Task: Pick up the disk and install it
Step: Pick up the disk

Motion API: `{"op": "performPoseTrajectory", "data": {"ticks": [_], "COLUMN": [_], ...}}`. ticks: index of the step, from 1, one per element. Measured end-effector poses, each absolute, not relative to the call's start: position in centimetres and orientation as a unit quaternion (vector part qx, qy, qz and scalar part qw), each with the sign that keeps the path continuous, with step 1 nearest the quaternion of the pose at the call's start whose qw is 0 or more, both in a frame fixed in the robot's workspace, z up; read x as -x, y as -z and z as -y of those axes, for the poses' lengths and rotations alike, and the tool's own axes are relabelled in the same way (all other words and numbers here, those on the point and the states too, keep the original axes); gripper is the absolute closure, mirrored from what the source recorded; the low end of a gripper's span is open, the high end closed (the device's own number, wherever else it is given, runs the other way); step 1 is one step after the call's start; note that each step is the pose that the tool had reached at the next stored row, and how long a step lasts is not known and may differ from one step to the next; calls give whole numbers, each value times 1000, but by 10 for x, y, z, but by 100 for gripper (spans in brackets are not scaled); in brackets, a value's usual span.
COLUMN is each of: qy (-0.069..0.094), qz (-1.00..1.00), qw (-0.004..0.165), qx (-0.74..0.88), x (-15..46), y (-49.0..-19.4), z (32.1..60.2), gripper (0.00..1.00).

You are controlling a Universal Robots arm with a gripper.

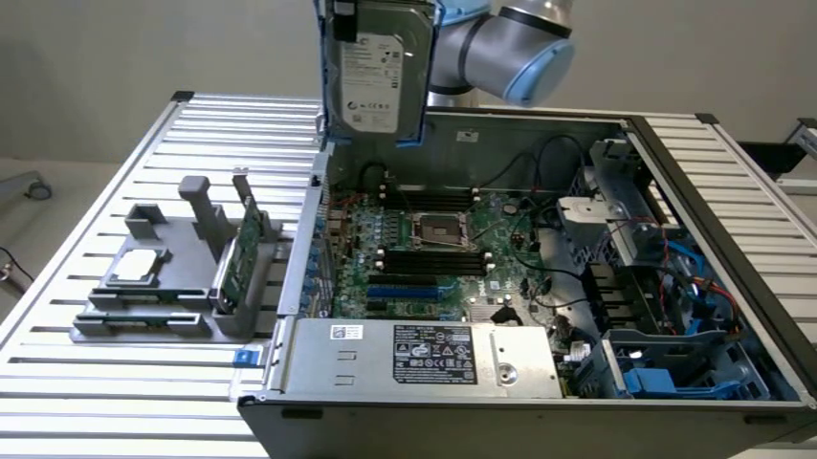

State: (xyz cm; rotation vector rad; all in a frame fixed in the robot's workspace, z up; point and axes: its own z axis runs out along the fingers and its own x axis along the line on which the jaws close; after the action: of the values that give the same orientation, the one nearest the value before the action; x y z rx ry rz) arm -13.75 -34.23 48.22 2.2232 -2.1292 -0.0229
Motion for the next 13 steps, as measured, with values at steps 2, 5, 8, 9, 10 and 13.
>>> {"op": "performPoseTrajectory", "data": {"ticks": [2, 5, 8, 9, 10, 13], "qy": [8, 10, 12, 12, 13, 15], "qz": [691, 691, 691, 691, 691, 691], "qw": [31, 29, 27, 27, 26, 24], "qx": [-722, -722, -722, -722, -722, -722], "x": [129, 115, 101, 97, 92, 78], "y": [-482, -482, -482, -482, -482, -482], "z": [344, 345, 347, 348, 348, 350], "gripper": [67, 67, 67, 67, 67, 67]}}
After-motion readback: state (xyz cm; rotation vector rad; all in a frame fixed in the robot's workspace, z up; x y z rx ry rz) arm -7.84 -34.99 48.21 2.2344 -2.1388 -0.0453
